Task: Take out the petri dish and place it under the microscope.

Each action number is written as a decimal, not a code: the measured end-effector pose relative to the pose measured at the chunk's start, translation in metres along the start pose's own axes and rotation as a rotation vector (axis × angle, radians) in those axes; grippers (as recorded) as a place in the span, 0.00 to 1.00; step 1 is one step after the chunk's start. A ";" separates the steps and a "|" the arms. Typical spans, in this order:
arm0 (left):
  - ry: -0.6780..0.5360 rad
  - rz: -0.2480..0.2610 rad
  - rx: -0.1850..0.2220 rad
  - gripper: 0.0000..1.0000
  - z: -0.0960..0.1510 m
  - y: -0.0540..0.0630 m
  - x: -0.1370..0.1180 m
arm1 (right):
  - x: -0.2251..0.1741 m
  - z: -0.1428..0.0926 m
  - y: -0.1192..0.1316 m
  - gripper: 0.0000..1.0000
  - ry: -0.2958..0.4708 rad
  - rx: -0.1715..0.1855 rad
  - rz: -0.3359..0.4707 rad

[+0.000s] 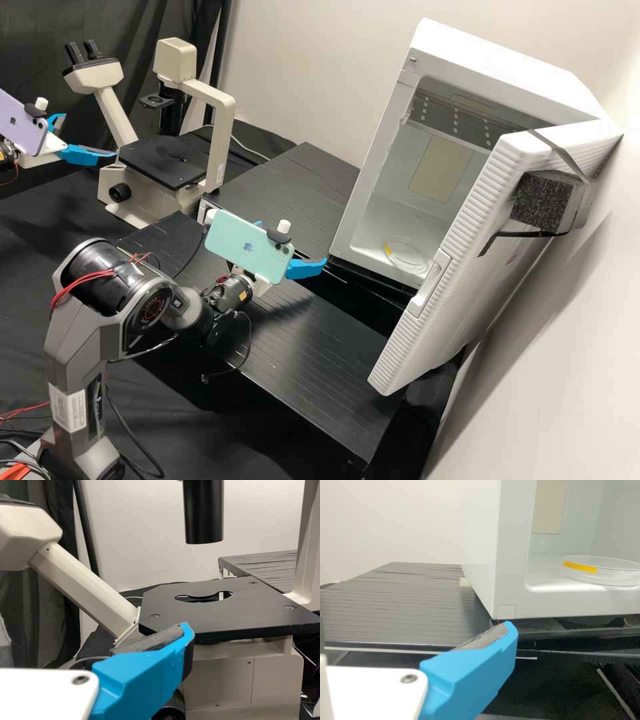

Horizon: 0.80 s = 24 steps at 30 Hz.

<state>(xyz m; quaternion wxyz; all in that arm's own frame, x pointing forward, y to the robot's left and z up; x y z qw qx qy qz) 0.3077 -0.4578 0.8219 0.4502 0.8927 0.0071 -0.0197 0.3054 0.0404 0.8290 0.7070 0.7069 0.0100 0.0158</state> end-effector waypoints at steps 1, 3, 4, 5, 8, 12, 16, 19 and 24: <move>0.000 0.000 0.000 1.00 0.000 0.000 0.000 | 0.000 0.000 0.000 1.00 0.000 0.000 0.000; 0.000 0.000 0.000 1.00 0.000 0.000 0.000 | 0.000 0.000 0.000 1.00 0.000 0.000 0.000; 0.000 0.000 0.000 1.00 0.000 0.000 0.000 | 0.000 0.000 0.000 1.00 0.000 0.000 0.000; 0.000 0.000 0.000 1.00 0.000 0.000 0.000 | 0.000 0.000 0.000 1.00 0.000 0.000 0.000; 0.000 0.000 0.000 1.00 0.000 0.000 0.000 | 0.000 0.000 0.000 1.00 0.000 0.000 0.000; 0.000 0.000 0.000 1.00 0.000 0.000 0.000 | -0.005 0.004 0.001 1.00 -0.004 -0.014 -0.005; 0.000 0.000 0.000 1.00 0.000 0.000 0.000 | -0.025 0.014 0.014 1.00 -0.023 -0.002 0.026; 0.000 0.000 0.000 1.00 0.000 0.000 0.000 | -0.043 0.018 0.030 1.00 -0.010 0.024 0.096; 0.000 0.000 0.000 1.00 0.000 0.000 0.000 | -0.063 0.025 0.056 1.00 0.031 0.040 0.216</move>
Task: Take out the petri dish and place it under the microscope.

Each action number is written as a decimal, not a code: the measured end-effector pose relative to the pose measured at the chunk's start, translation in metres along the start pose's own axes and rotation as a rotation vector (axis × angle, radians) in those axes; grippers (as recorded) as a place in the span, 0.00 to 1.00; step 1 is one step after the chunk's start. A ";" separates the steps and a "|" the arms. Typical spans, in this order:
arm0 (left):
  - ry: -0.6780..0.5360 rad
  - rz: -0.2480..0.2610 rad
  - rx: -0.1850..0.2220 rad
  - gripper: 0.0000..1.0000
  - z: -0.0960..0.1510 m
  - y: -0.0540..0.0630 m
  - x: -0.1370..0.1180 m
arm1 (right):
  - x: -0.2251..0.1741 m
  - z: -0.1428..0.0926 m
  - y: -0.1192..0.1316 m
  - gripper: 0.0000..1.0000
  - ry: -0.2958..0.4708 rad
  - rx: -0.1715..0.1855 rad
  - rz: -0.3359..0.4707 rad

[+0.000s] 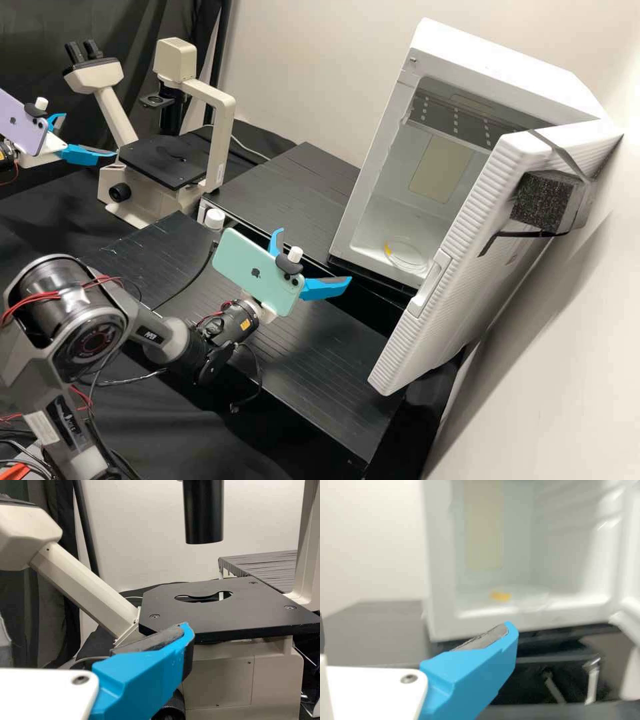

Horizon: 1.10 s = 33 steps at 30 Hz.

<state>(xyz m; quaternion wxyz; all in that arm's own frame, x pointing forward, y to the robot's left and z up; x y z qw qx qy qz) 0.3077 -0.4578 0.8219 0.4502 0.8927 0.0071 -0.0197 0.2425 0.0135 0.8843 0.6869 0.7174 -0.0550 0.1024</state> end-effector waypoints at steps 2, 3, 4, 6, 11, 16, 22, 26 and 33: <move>0.000 0.000 0.000 1.00 0.000 0.000 0.000 | -0.002 0.005 0.011 1.00 0.003 -0.003 0.042; 0.000 0.000 0.000 1.00 0.000 0.000 0.000 | -0.003 0.008 0.016 1.00 -0.004 -0.009 0.061; 0.000 0.000 0.000 1.00 0.000 0.000 0.000 | -0.002 0.010 0.019 1.00 -0.009 -0.013 0.073; 0.000 0.000 0.000 1.00 0.000 0.000 0.000 | 0.001 0.014 0.026 1.00 -0.021 -0.023 0.096; 0.000 0.000 0.000 1.00 0.000 0.000 0.000 | 0.015 0.024 0.035 1.00 -0.040 -0.029 0.122; 0.000 0.000 0.000 1.00 0.000 0.000 0.000 | 0.037 0.030 0.036 1.00 -0.035 -0.034 0.124; 0.000 0.000 0.000 1.00 0.000 0.000 0.000 | 0.067 0.033 0.032 1.00 -0.044 -0.081 0.109; 0.000 0.000 0.000 1.00 0.000 0.000 0.000 | 0.081 0.038 0.033 1.00 -0.077 -0.089 0.113; 0.000 0.000 0.000 1.00 0.000 0.000 0.000 | 0.092 0.044 0.034 1.00 -0.096 -0.094 0.113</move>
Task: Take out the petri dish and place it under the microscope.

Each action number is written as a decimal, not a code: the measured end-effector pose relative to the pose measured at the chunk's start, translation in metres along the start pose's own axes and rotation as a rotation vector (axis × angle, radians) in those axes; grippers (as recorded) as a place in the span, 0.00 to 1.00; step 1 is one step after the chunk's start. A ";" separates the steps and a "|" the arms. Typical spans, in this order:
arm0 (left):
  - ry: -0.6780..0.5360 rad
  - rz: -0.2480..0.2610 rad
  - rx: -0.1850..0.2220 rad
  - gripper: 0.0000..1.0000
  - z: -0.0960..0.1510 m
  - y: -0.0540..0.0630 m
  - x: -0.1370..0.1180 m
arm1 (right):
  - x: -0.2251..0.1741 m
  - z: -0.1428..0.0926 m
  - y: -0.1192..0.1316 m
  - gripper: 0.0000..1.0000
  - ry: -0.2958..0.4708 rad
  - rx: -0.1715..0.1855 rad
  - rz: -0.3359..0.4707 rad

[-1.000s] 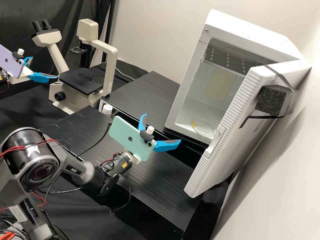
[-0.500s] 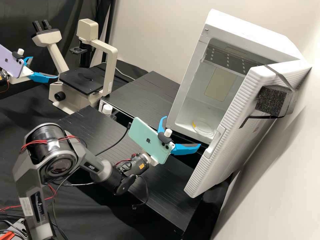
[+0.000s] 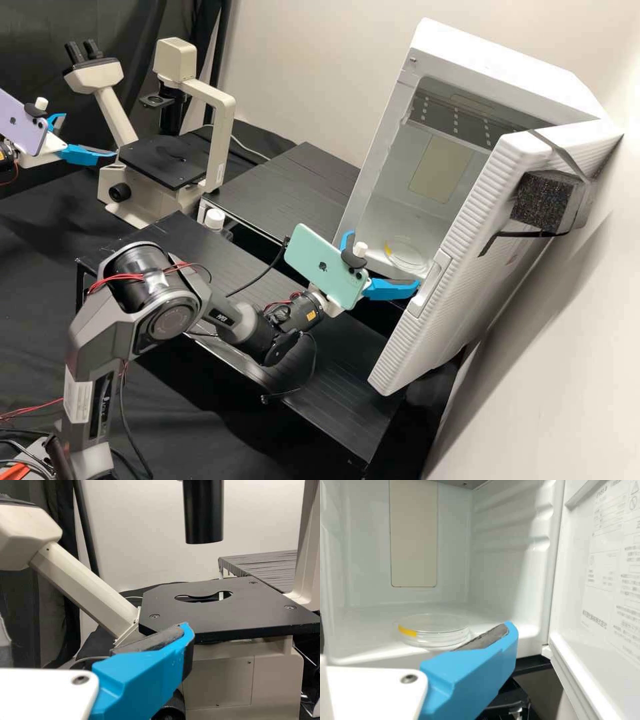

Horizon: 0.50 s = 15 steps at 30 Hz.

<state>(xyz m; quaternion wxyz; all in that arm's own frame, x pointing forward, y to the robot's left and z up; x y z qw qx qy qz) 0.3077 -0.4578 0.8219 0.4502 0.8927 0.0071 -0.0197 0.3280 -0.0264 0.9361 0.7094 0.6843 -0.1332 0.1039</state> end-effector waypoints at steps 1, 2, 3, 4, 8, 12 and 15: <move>0.000 0.000 0.000 1.00 0.000 0.000 0.000 | 0.000 0.002 -0.001 1.00 -0.004 0.000 -0.001; 0.000 0.000 0.000 1.00 0.000 0.000 0.000 | 0.002 0.002 0.000 1.00 -0.004 -0.001 0.002; 0.000 0.000 0.000 1.00 0.000 0.000 0.000 | 0.003 0.004 0.000 1.00 -0.007 -0.001 0.002; 0.000 0.000 0.000 1.00 0.000 0.000 0.000 | 0.005 0.004 0.000 1.00 -0.005 -0.001 0.004; 0.000 0.000 0.000 1.00 0.000 0.000 0.000 | 0.016 0.005 0.002 1.00 -0.007 -0.005 0.012; 0.000 0.000 0.000 1.00 0.000 0.000 0.000 | 0.028 0.010 0.001 1.00 -0.029 -0.017 0.021; 0.000 0.000 0.000 1.00 0.000 0.000 0.000 | 0.037 0.014 -0.002 1.00 -0.055 -0.017 0.009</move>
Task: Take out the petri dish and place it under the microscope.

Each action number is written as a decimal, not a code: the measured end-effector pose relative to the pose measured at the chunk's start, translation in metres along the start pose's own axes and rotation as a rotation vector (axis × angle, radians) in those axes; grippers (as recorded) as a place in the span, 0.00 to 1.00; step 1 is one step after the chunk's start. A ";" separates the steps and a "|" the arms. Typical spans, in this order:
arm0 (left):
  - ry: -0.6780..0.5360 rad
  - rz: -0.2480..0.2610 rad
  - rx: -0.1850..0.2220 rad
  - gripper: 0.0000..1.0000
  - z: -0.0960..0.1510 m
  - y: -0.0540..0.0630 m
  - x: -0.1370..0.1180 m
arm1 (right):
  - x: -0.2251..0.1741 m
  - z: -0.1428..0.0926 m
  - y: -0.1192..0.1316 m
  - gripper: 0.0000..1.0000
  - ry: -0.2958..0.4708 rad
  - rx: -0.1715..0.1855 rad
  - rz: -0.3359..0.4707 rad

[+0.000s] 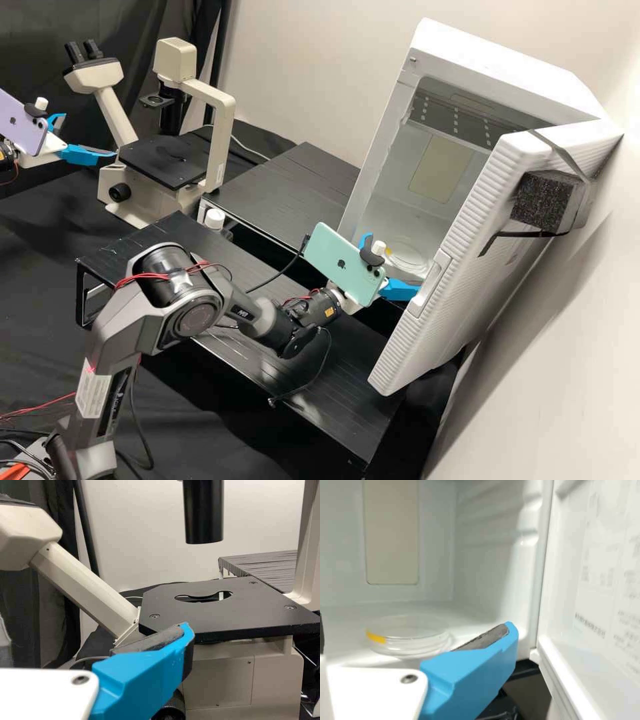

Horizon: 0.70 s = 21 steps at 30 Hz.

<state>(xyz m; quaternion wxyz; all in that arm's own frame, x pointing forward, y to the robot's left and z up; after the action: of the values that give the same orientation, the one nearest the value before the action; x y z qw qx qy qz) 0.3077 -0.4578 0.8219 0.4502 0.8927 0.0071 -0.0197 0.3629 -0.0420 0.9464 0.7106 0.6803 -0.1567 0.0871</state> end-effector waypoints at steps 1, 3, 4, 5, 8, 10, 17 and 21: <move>0.000 0.000 0.000 1.00 0.000 0.000 0.000 | 0.002 0.000 -0.001 1.00 -0.002 -0.004 -0.003; 0.000 0.000 0.000 1.00 0.000 0.000 0.000 | 0.007 0.000 -0.006 1.00 -0.008 -0.002 -0.016; 0.000 0.000 0.000 1.00 0.000 0.000 0.000 | 0.008 0.000 -0.007 1.00 -0.011 0.001 -0.022; 0.000 0.000 0.000 1.00 0.000 0.000 0.000 | 0.010 0.000 -0.009 1.00 -0.017 0.000 -0.031; 0.000 0.000 0.000 1.00 0.000 0.000 0.000 | 0.014 -0.003 -0.016 1.00 -0.016 0.002 -0.050; 0.000 0.000 0.000 1.00 0.000 0.000 0.000 | 0.016 -0.007 -0.019 1.00 -0.009 -0.004 -0.058; 0.000 0.000 0.000 1.00 0.000 0.000 0.000 | 0.026 -0.011 -0.027 1.00 -0.003 -0.033 -0.051; 0.000 0.000 0.000 1.00 0.000 0.000 0.000 | 0.032 -0.010 -0.031 1.00 -0.010 -0.044 -0.041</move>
<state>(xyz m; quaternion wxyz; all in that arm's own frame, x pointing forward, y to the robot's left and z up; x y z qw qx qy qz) 0.3077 -0.4578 0.8219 0.4502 0.8927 0.0071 -0.0197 0.4041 -0.0364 0.9278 0.7261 0.6682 -0.1481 0.0656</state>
